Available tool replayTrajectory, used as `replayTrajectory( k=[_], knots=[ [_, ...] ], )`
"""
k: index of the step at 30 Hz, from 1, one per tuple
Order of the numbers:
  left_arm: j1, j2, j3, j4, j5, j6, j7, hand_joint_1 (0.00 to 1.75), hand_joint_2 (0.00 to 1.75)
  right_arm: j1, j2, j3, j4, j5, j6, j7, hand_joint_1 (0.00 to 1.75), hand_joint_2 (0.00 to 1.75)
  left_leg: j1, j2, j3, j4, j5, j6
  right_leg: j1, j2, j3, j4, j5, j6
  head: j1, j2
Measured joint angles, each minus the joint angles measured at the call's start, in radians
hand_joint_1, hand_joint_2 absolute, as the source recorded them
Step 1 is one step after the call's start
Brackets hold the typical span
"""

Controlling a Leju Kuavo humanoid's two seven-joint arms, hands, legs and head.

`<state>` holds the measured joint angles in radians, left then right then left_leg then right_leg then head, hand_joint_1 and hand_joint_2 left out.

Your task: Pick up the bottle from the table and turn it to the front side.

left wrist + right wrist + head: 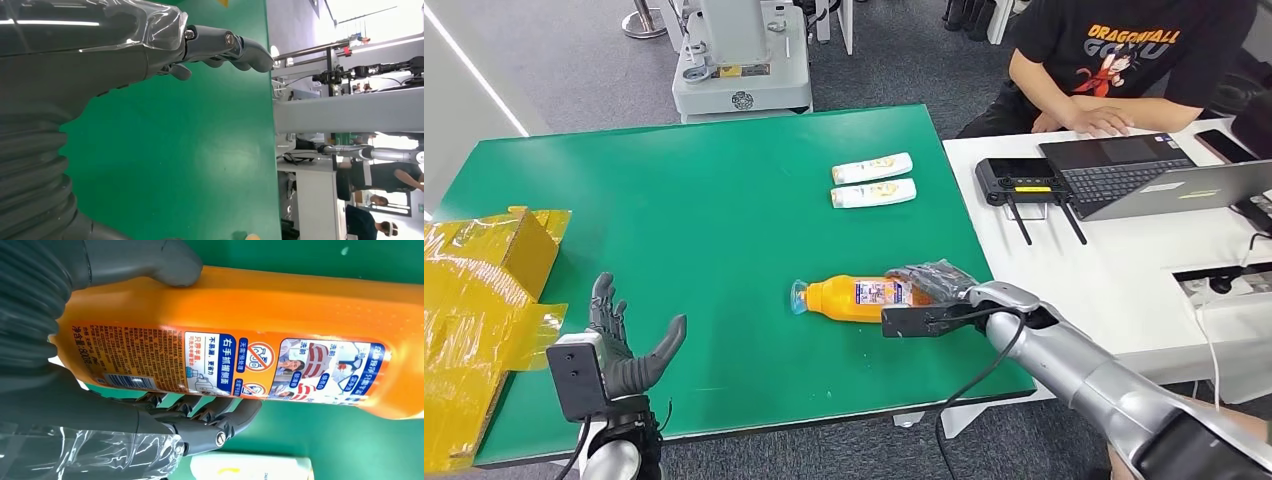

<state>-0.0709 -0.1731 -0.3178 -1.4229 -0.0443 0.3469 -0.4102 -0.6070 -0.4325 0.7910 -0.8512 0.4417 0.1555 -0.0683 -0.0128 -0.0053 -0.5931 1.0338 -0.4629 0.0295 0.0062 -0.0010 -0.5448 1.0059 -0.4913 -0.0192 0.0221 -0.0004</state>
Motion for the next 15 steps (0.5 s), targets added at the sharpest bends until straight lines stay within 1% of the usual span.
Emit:
replayTrajectory(
  k=[3,6,8,15],
  knots=[
    [0.005,0.0,0.0,0.0,0.001,0.002,0.0,0.0,1.75,0.04,0.007,-0.037,-0.034,0.008,-0.07,-0.013,1.75,1.75,0.0,-0.001,-0.001,0.0,0.0,0.0,0.0,-0.001,-0.001,0.0,0.0,0.0,0.0,0.0],
    [0.012,-0.001,0.0,-0.002,-0.002,0.007,0.0,0.0,1.75,0.084,0.027,-0.092,-0.089,0.027,-0.159,-0.031,1.75,1.75,0.0,-0.001,-0.002,0.0,0.0,0.0,0.0,-0.001,-0.002,0.0,0.0,0.0,0.0,0.0],
    [0.013,-0.001,0.0,-0.003,-0.004,0.009,0.0,0.0,1.75,0.107,0.04,-0.129,-0.13,0.033,-0.199,-0.04,1.75,1.75,0.0,-0.001,-0.002,0.0,0.0,0.0,0.0,-0.001,-0.002,0.0,0.0,0.0,0.0,0.0],
    [0.005,-0.001,0.0,-0.002,-0.031,0.01,0.003,0.0,1.75,0.227,0.082,-0.267,-0.294,-0.011,-0.363,-0.086,1.75,1.75,0.0,-0.002,-0.003,0.0,0.0,0.0,0.0,-0.002,-0.003,0.0,0.0,0.0,0.0,0.0]
  ],
)
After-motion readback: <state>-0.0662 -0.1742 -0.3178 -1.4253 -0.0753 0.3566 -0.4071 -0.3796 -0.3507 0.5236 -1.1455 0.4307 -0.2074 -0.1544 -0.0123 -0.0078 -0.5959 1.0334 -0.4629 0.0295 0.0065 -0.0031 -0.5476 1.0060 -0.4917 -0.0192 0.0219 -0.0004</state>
